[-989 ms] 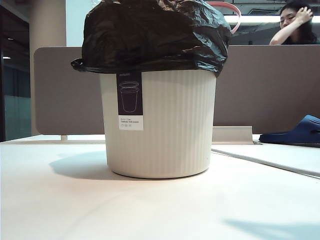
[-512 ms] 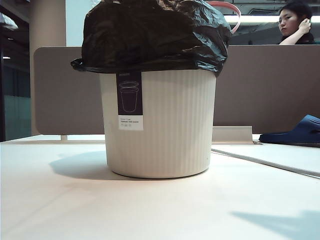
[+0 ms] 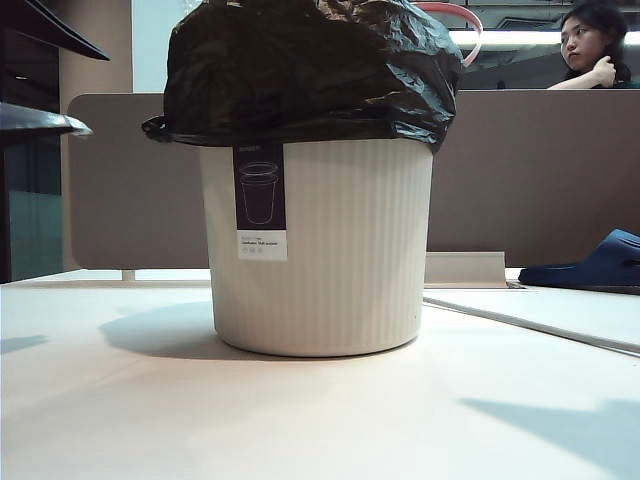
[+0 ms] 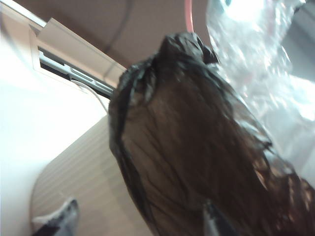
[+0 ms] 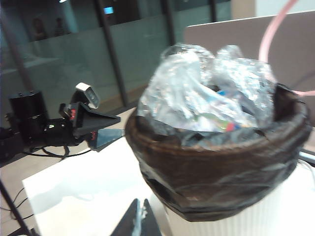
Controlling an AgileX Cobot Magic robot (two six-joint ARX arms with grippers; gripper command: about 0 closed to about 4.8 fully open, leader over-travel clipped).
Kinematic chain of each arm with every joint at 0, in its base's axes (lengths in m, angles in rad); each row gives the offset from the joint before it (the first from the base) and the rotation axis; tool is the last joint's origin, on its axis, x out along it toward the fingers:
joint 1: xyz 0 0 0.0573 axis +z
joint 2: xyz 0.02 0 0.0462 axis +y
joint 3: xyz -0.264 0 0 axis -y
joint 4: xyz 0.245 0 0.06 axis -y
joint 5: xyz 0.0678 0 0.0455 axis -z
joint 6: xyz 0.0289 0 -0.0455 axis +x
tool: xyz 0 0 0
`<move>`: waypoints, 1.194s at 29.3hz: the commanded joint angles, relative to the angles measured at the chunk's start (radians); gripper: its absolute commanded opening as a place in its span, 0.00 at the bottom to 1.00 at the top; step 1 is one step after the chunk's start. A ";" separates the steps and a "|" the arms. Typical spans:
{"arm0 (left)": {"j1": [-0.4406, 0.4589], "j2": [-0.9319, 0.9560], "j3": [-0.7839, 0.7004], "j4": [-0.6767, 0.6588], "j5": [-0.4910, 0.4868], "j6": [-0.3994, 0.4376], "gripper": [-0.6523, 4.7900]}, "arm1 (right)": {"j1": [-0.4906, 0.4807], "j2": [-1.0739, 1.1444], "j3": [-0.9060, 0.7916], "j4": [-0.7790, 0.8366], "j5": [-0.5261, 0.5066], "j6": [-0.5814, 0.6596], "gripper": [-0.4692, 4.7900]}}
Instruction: Open the ring lid of the trash can, pull out the black garbage bag inside, and place it on the table.
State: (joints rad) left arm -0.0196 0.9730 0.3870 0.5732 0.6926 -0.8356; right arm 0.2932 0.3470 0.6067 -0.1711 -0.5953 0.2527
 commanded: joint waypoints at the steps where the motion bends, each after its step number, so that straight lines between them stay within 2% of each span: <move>1: 0.001 0.065 0.005 0.111 0.004 -0.089 0.70 | 0.001 0.015 0.002 0.035 0.045 0.005 0.08; 10: 0.000 0.214 0.005 0.307 0.043 -0.219 0.70 | 0.002 0.118 0.003 0.090 0.042 -0.013 0.08; 18: 0.000 0.221 0.006 0.371 0.120 -0.188 0.70 | 0.003 0.243 0.003 0.144 -0.058 -0.045 0.08; 23: -0.020 0.221 0.007 0.371 0.127 -0.181 0.70 | 0.043 0.296 0.003 0.199 -0.060 -0.043 0.08; 26: -0.048 0.228 0.008 0.365 0.116 -0.158 0.70 | 0.086 0.320 0.003 0.243 -0.053 -0.043 0.08; 30: -0.066 0.230 0.008 0.367 0.025 -0.159 0.70 | 0.136 0.341 0.005 0.274 -0.023 -0.043 0.08; 35: -0.066 0.231 0.008 0.366 0.006 -0.158 0.70 | 0.152 0.348 0.005 0.281 -0.008 -0.043 0.08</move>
State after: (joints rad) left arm -0.0845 1.2064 0.3893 0.9234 0.6983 -1.0023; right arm 0.4454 0.6964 0.6067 0.0921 -0.6125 0.2111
